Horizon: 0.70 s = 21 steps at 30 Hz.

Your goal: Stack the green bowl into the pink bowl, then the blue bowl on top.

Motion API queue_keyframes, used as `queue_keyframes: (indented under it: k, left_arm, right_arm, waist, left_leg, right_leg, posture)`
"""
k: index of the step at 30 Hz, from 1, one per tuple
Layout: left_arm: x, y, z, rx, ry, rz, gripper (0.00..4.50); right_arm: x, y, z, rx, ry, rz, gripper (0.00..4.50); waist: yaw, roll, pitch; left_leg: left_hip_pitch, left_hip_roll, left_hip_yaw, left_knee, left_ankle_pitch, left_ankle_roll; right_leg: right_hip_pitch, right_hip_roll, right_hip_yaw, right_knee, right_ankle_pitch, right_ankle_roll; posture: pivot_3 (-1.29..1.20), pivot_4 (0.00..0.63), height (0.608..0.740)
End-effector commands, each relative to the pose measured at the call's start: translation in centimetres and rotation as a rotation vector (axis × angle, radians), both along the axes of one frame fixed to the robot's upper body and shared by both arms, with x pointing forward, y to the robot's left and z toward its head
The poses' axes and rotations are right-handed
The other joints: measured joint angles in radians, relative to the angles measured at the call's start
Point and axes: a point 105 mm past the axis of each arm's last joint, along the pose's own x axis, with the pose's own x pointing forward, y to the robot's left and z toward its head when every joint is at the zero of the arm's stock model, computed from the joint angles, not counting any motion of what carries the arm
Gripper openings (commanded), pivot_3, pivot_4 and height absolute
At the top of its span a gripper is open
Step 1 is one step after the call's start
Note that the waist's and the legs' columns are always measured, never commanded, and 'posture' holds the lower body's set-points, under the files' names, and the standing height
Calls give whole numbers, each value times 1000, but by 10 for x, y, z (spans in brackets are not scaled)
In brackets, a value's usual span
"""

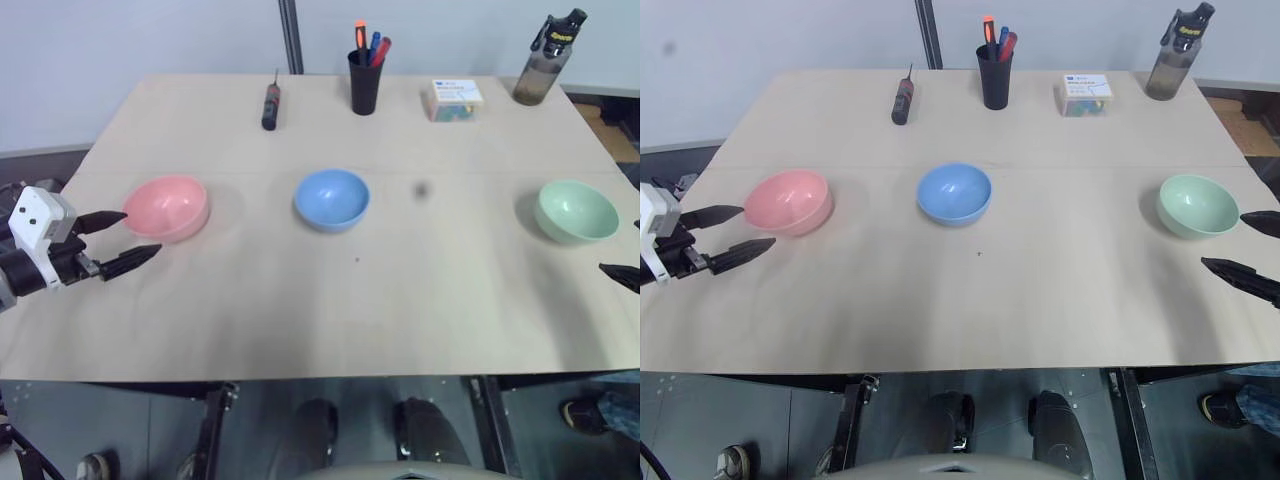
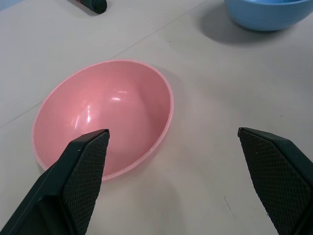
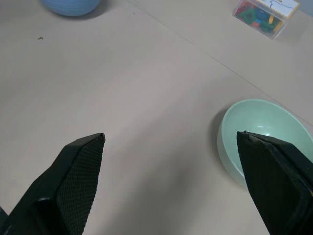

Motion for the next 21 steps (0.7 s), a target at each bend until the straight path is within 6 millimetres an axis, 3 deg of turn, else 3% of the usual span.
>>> queue_keyframes:
  k: [1,4,9,12,17,21]
  left_arm:
    - [2,-6,13,17,-48,-18,4457]
    - [4,-19,15,10,-63,-36,4457]
    - [9,-23,12,100,-69,26,4457]
    - [11,-22,4,237,-4,56,4457]
    - [15,-28,-1,440,66,90,4457]
    - [21,-28,-5,501,68,154,4457]
  right_arm:
    - [0,1,6,-2,-35,6,4500]
    - [0,1,4,-5,-34,10,4500]
    - [2,3,1,2,-35,20,4500]
    - [6,10,-1,10,-35,52,4500]
    - [16,46,-7,36,-63,183,4500]
    - [24,96,-16,78,-97,338,4500]
  waist:
    - [0,0,0]
    - [1,0,0]
    - [1,0,0]
    - [-1,0,0]
    - [-1,0,0]
    - [-2,0,0]
  left_leg:
    - [0,0,0,0,0,0]
    - [0,0,0,0,0,0]
    - [0,0,0,0,0,0]
    - [0,0,0,0,0,0]
    - [0,0,0,0,0,0]
    - [0,0,0,0,0,0]
  right_leg:
    - [0,0,0,0,0,0]
    - [0,0,0,0,0,0]
    - [0,0,0,0,0,0]
    - [0,0,0,0,0,0]
    - [0,0,0,0,0,0]
    - [0,1,1,1,0,0]
  posture:
    - [0,150,740]
    - [0,150,740]
    - [0,150,740]
    - [0,150,740]
    - [0,150,740]
    - [0,150,740]
